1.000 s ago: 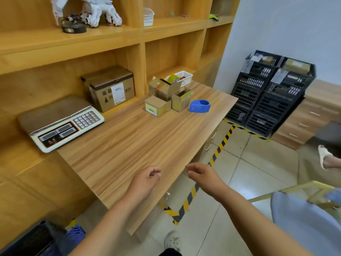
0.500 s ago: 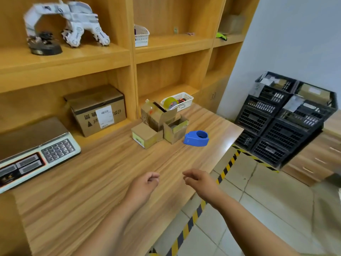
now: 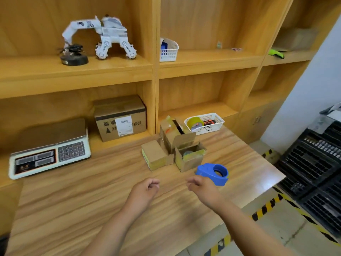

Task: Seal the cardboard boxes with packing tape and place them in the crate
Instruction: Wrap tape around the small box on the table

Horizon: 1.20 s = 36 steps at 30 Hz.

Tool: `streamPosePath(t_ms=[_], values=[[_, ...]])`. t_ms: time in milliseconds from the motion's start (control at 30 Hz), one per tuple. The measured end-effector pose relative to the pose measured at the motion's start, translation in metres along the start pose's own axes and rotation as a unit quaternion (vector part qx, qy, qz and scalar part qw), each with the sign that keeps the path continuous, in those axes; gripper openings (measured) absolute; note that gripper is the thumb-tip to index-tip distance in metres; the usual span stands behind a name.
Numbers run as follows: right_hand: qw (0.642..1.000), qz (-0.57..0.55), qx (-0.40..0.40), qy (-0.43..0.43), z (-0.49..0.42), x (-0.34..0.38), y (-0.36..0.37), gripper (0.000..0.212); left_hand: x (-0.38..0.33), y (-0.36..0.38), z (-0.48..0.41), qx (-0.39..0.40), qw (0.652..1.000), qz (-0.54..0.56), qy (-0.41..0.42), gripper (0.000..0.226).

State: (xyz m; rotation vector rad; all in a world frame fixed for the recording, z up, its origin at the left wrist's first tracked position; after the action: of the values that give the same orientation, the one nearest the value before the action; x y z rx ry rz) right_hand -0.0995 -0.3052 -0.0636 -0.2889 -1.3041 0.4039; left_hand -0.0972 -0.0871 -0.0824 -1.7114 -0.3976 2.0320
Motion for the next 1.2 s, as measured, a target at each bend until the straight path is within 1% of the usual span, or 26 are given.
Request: streamPosePath(t_ms=[267,367,500,600,833,1000,1100,1200], values=[[0.997,0.035,0.068,-0.01,-0.055,-0.018,-0.064,0.022,-0.036,0.055,-0.025,-0.051,0.998,0.012,-0.033,0.015],[0.996,0.042,0.083,-0.002,-0.072,-0.024,-0.072,0.024,-0.036,0.065,-0.033,-0.066,0.997,0.007,-0.042,0.017],[0.996,0.04,0.081,0.001,-0.098,-0.03,-0.072,0.021,-0.033,0.068,-0.051,-0.07,0.996,-0.013,-0.051,0.02],[0.997,0.044,0.057,0.004,-0.116,-0.032,-0.071,0.021,-0.028,0.069,-0.071,-0.059,0.996,-0.026,-0.057,0.019],[0.998,0.062,-0.029,-0.003,-0.148,-0.035,-0.078,0.02,-0.022,0.075,-0.112,-0.033,0.997,-0.025,-0.06,0.02],[0.989,0.097,-0.109,0.008,-0.164,-0.041,-0.091,0.018,-0.023,0.083,-0.134,-0.007,0.994,-0.073,-0.079,0.025],[0.985,0.124,-0.12,-0.013,-0.179,-0.043,-0.101,0.026,-0.029,0.09,-0.151,-0.008,0.991,-0.096,-0.095,0.028],[0.983,0.15,-0.103,-0.037,-0.193,-0.048,-0.108,0.031,-0.038,0.099,-0.166,-0.04,0.985,-0.108,-0.126,0.027]])
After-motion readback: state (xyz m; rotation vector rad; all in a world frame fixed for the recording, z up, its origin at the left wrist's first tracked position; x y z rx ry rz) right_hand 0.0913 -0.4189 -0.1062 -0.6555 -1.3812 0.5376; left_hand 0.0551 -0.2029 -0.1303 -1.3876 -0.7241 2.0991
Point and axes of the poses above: each hand's wrist, its own z-axis away from the middle knuckle, its own y-axis out of the palm, x = y × z, the point moved 2 cm from there along -z, towards the middle knuckle, and after that the axes turned 5 degrees about -z, right-handed, at the moved point
